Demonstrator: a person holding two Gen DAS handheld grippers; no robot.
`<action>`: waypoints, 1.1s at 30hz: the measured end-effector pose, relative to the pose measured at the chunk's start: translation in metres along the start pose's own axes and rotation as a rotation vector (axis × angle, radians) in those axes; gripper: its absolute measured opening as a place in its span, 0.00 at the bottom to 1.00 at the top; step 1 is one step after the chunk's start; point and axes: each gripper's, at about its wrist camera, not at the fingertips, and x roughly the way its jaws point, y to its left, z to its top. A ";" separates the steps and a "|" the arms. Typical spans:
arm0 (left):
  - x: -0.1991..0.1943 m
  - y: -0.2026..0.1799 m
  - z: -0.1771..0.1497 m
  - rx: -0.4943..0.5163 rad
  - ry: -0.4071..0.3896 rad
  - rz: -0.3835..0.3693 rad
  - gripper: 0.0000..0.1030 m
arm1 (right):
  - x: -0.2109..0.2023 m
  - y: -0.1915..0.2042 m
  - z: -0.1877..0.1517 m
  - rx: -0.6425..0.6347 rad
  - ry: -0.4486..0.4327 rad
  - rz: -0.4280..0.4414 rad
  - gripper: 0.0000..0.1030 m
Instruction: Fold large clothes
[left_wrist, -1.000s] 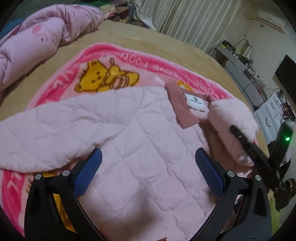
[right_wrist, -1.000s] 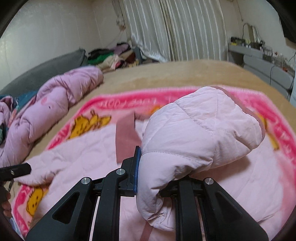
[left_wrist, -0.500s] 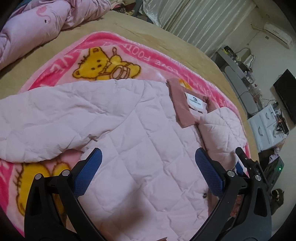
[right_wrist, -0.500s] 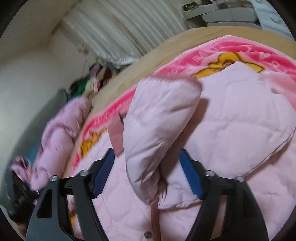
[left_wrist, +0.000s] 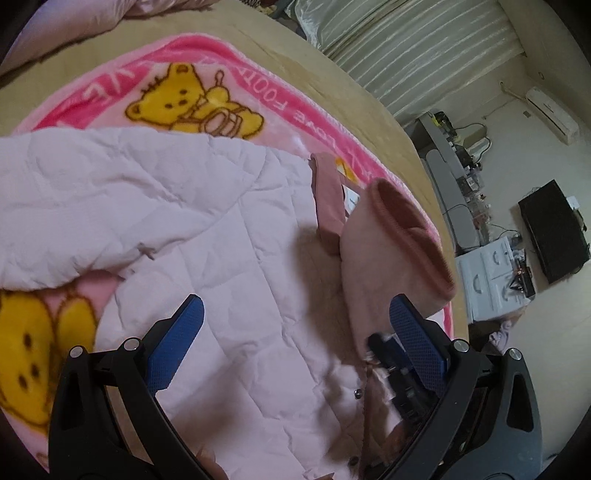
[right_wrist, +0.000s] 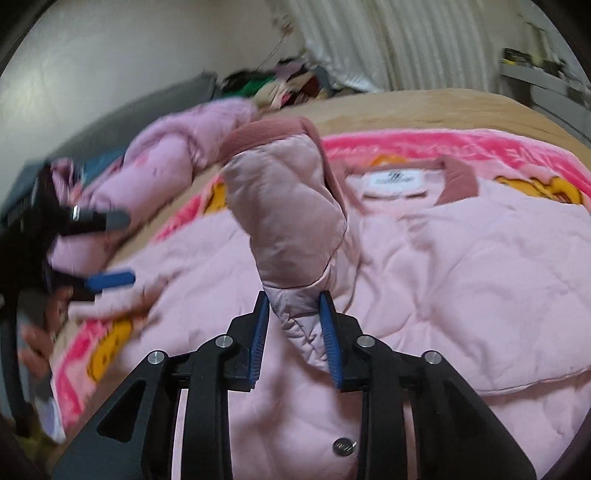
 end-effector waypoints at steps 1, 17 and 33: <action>0.003 0.000 -0.001 -0.006 0.008 -0.005 0.92 | 0.002 0.004 -0.002 -0.016 0.014 -0.001 0.30; 0.070 0.010 -0.026 -0.064 0.139 -0.041 0.88 | -0.058 -0.014 -0.021 0.018 -0.024 -0.088 0.64; 0.030 -0.024 -0.003 0.232 -0.060 0.158 0.15 | -0.106 -0.121 -0.014 0.191 -0.069 -0.391 0.64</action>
